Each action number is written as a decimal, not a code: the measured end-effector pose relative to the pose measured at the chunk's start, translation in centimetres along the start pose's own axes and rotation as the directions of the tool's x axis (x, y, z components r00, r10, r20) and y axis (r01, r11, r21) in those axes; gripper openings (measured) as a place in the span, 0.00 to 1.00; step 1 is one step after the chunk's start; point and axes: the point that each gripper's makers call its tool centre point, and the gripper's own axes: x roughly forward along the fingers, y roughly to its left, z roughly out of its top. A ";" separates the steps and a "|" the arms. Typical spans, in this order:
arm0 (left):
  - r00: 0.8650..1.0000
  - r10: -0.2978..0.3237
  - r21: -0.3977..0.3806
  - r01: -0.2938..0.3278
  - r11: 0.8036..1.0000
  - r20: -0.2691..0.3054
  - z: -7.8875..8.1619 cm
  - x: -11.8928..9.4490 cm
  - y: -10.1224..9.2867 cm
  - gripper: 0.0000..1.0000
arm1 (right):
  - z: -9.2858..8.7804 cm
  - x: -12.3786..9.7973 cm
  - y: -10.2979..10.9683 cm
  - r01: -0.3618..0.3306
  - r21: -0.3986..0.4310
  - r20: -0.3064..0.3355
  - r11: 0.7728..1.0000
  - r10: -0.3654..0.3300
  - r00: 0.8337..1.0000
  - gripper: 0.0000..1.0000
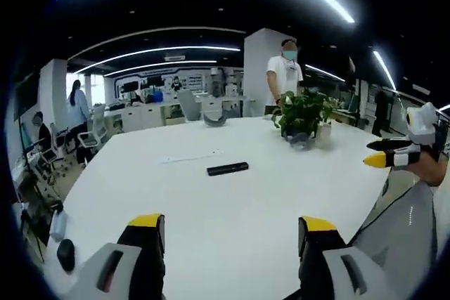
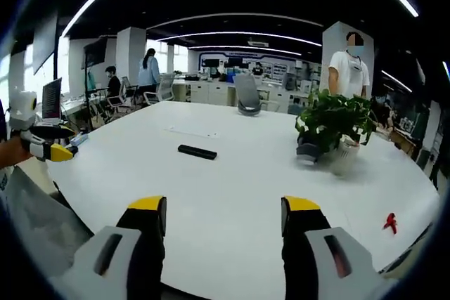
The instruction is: Press the specified remote control buttons in sequence, fully releasing each button before pressing the next.
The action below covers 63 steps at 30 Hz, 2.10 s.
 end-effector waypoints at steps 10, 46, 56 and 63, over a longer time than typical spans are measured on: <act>0.987 0.131 -0.029 -0.128 0.991 0.096 0.7 -0.6 2.1 0.95 | 0.1 0.5 0.3 0.003 -0.025 0.035 1.000 -0.003 0.999 0.89; 0.983 0.140 0.008 -0.142 0.990 0.120 1.0 -1.1 2.6 0.99 | -0.5 0.4 -0.3 0.033 -0.080 0.018 0.996 -0.031 0.999 0.86; 0.981 0.148 0.019 -0.151 0.988 0.124 0.9 -1.1 2.9 0.98 | -0.6 0.3 -0.2 0.029 -0.093 0.016 0.995 -0.028 0.999 0.84; 0.977 0.174 0.013 -0.177 0.984 0.127 0.8 -1.3 3.6 0.98 | -0.7 0.4 0.0 0.016 -0.092 0.014 0.996 -0.015 1.000 0.83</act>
